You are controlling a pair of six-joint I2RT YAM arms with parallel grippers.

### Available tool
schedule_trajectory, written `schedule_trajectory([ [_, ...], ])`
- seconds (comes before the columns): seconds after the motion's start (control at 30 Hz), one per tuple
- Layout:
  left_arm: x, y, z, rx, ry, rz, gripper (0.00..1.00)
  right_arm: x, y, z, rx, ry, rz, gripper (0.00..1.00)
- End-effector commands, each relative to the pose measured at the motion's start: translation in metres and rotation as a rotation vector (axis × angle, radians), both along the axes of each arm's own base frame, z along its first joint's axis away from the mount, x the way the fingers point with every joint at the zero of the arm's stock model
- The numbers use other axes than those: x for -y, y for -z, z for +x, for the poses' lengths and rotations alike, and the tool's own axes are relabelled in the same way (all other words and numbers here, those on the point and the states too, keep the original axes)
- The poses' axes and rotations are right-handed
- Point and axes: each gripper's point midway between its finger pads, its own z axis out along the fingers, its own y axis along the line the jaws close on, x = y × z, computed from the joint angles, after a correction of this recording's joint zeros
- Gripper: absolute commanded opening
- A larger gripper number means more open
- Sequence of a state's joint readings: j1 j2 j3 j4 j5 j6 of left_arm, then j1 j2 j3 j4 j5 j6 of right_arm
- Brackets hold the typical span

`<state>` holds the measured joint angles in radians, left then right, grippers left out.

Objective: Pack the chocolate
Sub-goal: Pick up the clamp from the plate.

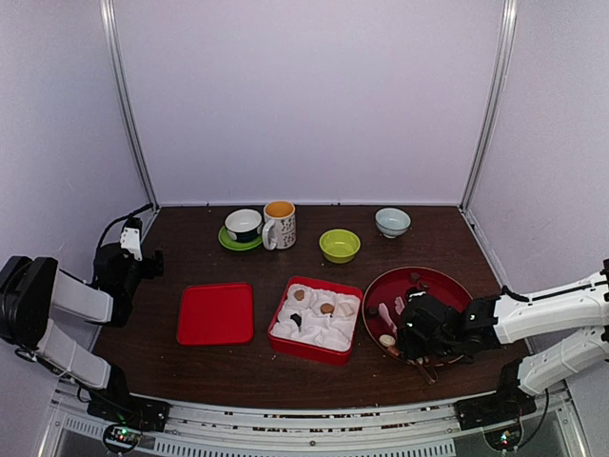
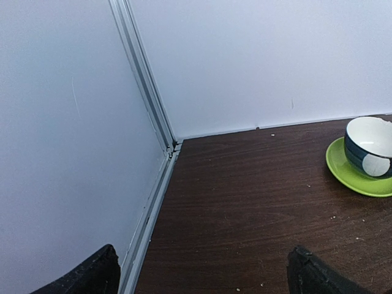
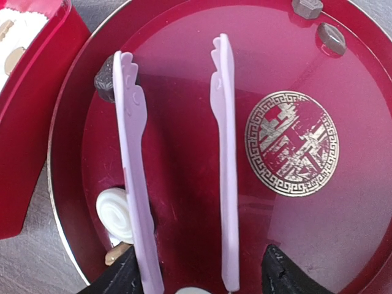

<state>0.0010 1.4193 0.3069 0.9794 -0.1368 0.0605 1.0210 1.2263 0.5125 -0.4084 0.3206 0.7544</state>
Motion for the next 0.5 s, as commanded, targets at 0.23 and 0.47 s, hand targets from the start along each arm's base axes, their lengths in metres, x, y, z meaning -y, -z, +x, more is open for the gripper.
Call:
schedule_trajectory([
  [0.23, -0.0024, -0.0159, 0.0039, 0.062, -0.002, -0.004, 0.98, -0.0042, 0.0042, 0.0094, 0.041, -0.016, -0.021, 0.59],
  [0.47, -0.0024, -0.0158, 0.0039, 0.062, -0.002, -0.005, 0.98, -0.0030, 0.0105, 0.0068, 0.028, -0.022, -0.025, 0.58],
])
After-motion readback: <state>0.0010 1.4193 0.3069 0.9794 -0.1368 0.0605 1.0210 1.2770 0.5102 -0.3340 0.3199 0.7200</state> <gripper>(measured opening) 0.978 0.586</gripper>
